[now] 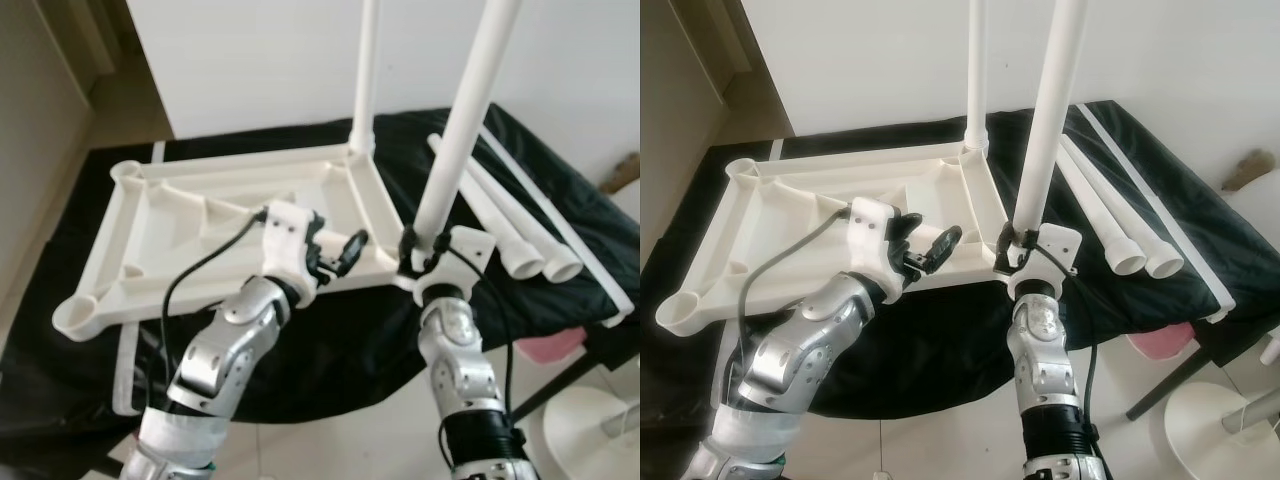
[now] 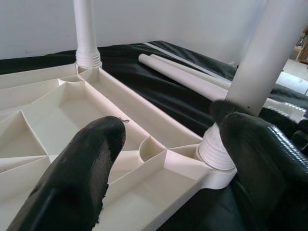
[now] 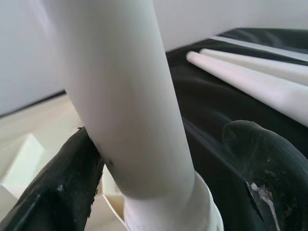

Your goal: Building children table

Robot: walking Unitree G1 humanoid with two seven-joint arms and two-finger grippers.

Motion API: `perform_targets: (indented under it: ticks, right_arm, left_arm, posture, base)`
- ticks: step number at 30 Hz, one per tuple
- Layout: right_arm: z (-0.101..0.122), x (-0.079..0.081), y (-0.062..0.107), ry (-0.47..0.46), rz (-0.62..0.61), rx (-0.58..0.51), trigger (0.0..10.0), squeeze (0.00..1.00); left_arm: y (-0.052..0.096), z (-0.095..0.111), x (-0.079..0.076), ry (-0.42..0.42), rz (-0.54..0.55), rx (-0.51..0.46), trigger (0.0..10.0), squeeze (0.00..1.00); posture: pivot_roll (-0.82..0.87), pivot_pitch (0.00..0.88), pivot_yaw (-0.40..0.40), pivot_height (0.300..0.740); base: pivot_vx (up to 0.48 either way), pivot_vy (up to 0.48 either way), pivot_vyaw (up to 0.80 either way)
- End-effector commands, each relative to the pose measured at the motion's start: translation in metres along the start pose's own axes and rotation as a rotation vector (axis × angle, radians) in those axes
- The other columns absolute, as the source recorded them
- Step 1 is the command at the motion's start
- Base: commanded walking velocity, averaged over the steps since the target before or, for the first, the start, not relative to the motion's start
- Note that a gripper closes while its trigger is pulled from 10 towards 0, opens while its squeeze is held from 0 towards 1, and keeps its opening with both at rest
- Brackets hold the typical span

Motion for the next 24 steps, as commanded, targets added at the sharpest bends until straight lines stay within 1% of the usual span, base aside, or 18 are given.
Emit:
perform_targets:
  ticks: [1, 2, 4, 5, 6, 7, 9, 11, 12, 13, 14, 17, 18, 19, 20, 22, 23, 24]
  right_arm:
    - [0.009, -0.006, -0.006, -0.004, 0.043, -0.030, 10.0, 0.00]
    - [0.009, -0.006, -0.006, -0.004, 0.043, -0.030, 10.0, 0.00]
    - [0.007, -0.012, -0.014, 0.048, 0.166, 0.001, 10.0, 0.00]
    - [0.007, -0.012, -0.014, 0.048, 0.166, 0.001, 10.0, 0.00]
    - [0.004, -0.013, -0.018, 0.060, 0.237, 0.029, 10.0, 0.00]
    - [0.004, -0.013, -0.018, 0.060, 0.237, 0.029, 10.0, 0.00]
    - [0.001, -0.021, -0.025, 0.077, 0.324, 0.062, 10.0, 0.00]
    - [0.000, -0.023, -0.028, 0.081, 0.344, 0.069, 10.0, 0.00]
    - [-0.001, -0.024, -0.030, 0.093, 0.382, 0.079, 10.0, 0.00]
    - [-0.001, -0.024, -0.030, 0.093, 0.382, 0.079, 10.0, 0.00]
    - [-0.001, -0.026, -0.034, 0.116, 0.412, 0.087, 10.0, 0.00]
    - [0.001, -0.021, -0.043, 0.221, 0.543, 0.096, 10.0, 0.00]
    - [0.002, -0.019, -0.045, 0.240, 0.578, 0.099, 10.0, 0.00]
    - [0.002, -0.019, -0.045, 0.240, 0.578, 0.099, 10.0, 0.00]
    - [0.003, -0.015, -0.049, 0.264, 0.641, 0.112, 10.0, 0.00]
    - [0.003, -0.015, -0.049, 0.264, 0.641, 0.112, 10.0, 0.00]
    - [0.004, -0.014, -0.051, 0.271, 0.670, 0.116, 10.0, 0.00]
    - [0.004, -0.014, -0.051, 0.271, 0.670, 0.116, 10.0, 0.00]
  left_arm:
    - [-0.001, -0.001, -0.006, -0.009, -0.117, 0.021, 10.0, 0.00]
    - [-0.001, -0.001, -0.006, -0.009, -0.117, 0.021, 10.0, 0.00]
    - [-0.004, -0.002, -0.007, -0.023, -0.147, 0.032, 10.0, 0.00]
    - [-0.004, -0.002, -0.007, -0.023, -0.147, 0.032, 10.0, 0.00]
    - [-0.006, -0.001, -0.007, -0.028, -0.159, 0.033, 10.0, 0.00]
    - [-0.006, -0.001, -0.007, -0.028, -0.159, 0.033, 10.0, 0.00]
    - [-0.010, 0.001, -0.007, -0.036, -0.167, 0.026, 10.0, 0.00]
    - [-0.011, 0.002, -0.006, -0.039, -0.167, 0.024, 10.0, 0.00]
    - [-0.012, 0.003, -0.005, -0.042, -0.167, 0.022, 10.0, 0.00]
    - [-0.012, 0.003, -0.005, -0.042, -0.167, 0.022, 10.0, 0.00]
    - [-0.014, 0.004, -0.005, -0.043, -0.168, 0.020, 10.0, 0.00]
    - [-0.017, 0.004, -0.009, -0.049, -0.188, 0.021, 10.0, 0.00]
    - [-0.017, 0.003, -0.010, -0.050, -0.195, 0.024, 10.0, 0.00]
    - [-0.017, 0.003, -0.010, -0.050, -0.195, 0.024, 10.0, 0.00]
    - [-0.017, 0.001, -0.013, -0.057, -0.211, 0.033, 10.0, 0.00]
    - [-0.017, 0.001, -0.013, -0.057, -0.211, 0.033, 10.0, 0.00]
    - [-0.017, 0.000, -0.014, -0.060, -0.218, 0.037, 10.0, 0.00]
    - [-0.017, 0.000, -0.014, -0.060, -0.218, 0.037, 10.0, 0.00]
  posture:
    - [0.02, 0.000, 0.066, 0.740]
    - [0.02, 0.000, 0.066, 0.740]
    - [0.00, 0.000, 0.074, 0.740]
    - [0.00, 0.000, 0.074, 0.740]
    - [-0.01, 0.000, 0.080, 0.740]
    - [-0.01, 0.000, 0.080, 0.740]
    - [-0.02, 0.000, 0.085, 0.740]
    - [-0.02, 0.000, 0.087, 0.740]
    - [-0.03, 0.000, 0.087, 0.740]
    - [-0.03, 0.000, 0.087, 0.740]
    - [-0.03, 0.000, 0.086, 0.740]
    - [-0.03, 0.000, 0.082, 0.740]
    - [-0.03, 0.000, 0.082, 0.740]
    - [-0.03, 0.000, 0.082, 0.740]
    - [-0.02, 0.000, 0.073, 0.740]
    - [-0.02, 0.000, 0.073, 0.740]
    - [-0.02, 0.000, 0.073, 0.740]
    - [-0.02, 0.000, 0.073, 0.740]
  base:
    - [0.000, 0.000, 0.00]
    - [0.000, 0.000, 0.00]
    - [0.000, 0.000, 0.00]
    - [0.000, 0.000, 0.00]
    - [0.000, 0.000, 0.00]
    - [0.000, 0.000, 0.00]
    - [0.000, 0.000, 0.00]
    - [0.000, 0.000, 0.00]
    - [0.000, 0.000, 0.00]
    - [0.000, 0.000, 0.00]
    - [0.000, 0.000, 0.00]
    - [0.000, 0.000, 0.00]
    - [0.000, 0.000, 0.00]
    - [0.000, 0.000, 0.00]
    - [0.000, 0.000, 0.00]
    - [0.000, 0.000, 0.00]
    - [0.000, 0.000, 0.00]
    - [0.000, 0.000, 0.00]
Point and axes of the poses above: a point about 5 cm out from each wrist's last joint towards the gripper, its own y axis pointing back from the gripper into the wrist, its own z axis along the axis of the wrist's last joint, x = y × z, the point moved 1 cm from there along -y, pointing out of the wrist towards the gripper, and after that the axes turned 4 degrees about y, right-handed, at the moved point
